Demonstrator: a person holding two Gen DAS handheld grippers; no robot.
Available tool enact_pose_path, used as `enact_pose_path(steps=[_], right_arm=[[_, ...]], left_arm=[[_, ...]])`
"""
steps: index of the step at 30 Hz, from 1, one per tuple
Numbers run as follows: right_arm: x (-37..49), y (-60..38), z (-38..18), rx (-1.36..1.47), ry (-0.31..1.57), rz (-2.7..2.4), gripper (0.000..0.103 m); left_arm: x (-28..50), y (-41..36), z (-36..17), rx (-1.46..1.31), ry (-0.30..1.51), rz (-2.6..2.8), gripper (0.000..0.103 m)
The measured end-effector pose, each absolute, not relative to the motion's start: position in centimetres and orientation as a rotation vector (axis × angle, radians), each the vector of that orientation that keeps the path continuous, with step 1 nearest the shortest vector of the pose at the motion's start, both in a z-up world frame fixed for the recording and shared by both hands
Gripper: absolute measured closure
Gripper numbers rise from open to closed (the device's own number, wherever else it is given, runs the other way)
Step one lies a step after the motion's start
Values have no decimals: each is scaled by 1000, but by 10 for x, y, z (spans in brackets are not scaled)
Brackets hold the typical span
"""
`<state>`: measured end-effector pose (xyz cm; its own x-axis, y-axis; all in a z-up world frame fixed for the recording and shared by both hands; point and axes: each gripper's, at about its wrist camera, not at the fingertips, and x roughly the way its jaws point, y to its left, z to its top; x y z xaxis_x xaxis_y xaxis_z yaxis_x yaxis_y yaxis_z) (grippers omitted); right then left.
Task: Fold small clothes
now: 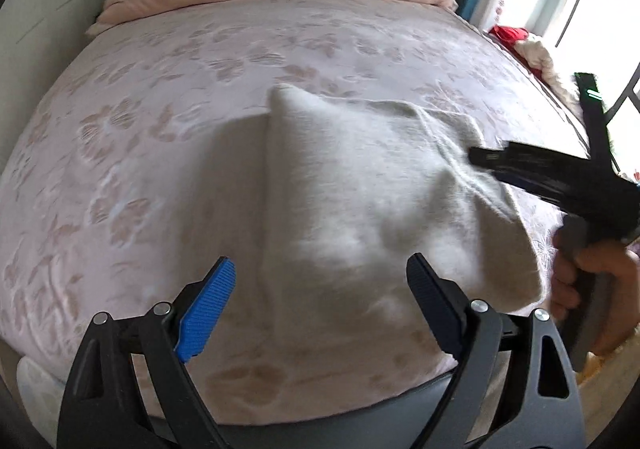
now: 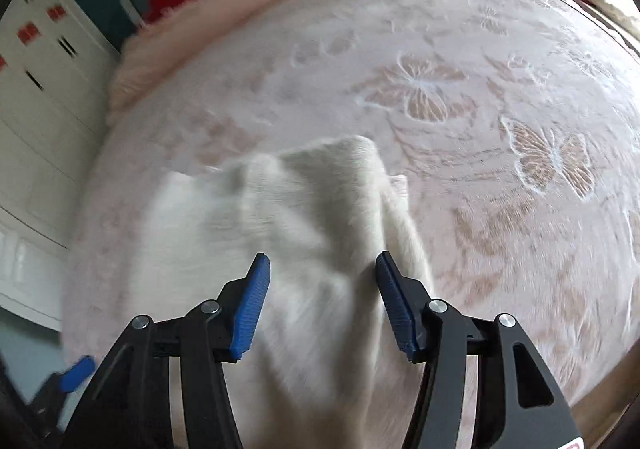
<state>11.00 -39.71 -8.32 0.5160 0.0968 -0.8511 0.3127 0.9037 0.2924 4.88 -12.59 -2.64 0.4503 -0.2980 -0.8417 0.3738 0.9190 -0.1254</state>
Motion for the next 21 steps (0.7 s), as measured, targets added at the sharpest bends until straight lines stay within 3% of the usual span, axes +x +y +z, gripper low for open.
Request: enact_pose_path(steps=[1, 2, 8, 12, 13, 15, 21], right_arm=[[119, -393, -90, 417, 1047, -134, 72], [126, -389, -94, 383, 1063, -115, 94], [117, -406, -31, 366, 827, -69, 95], [138, -425, -123, 386, 1094, -121, 93], [134, -426, -129, 387, 1064, -119, 93], [119, -430, -107, 453, 985, -116, 82], [41, -405, -50, 508, 843, -89, 82]], left_arm=[[51, -134, -30, 94, 1025, -417, 18], [52, -140, -33, 105, 1029, -416, 18], [59, -155, -50, 132, 1050, -403, 16], [63, -157, -60, 149, 1065, -385, 15], [64, -157, -62, 147, 1074, -389, 15], [65, -149, -63, 129, 1082, -390, 15], [64, -127, -61, 60, 1109, -381, 15]])
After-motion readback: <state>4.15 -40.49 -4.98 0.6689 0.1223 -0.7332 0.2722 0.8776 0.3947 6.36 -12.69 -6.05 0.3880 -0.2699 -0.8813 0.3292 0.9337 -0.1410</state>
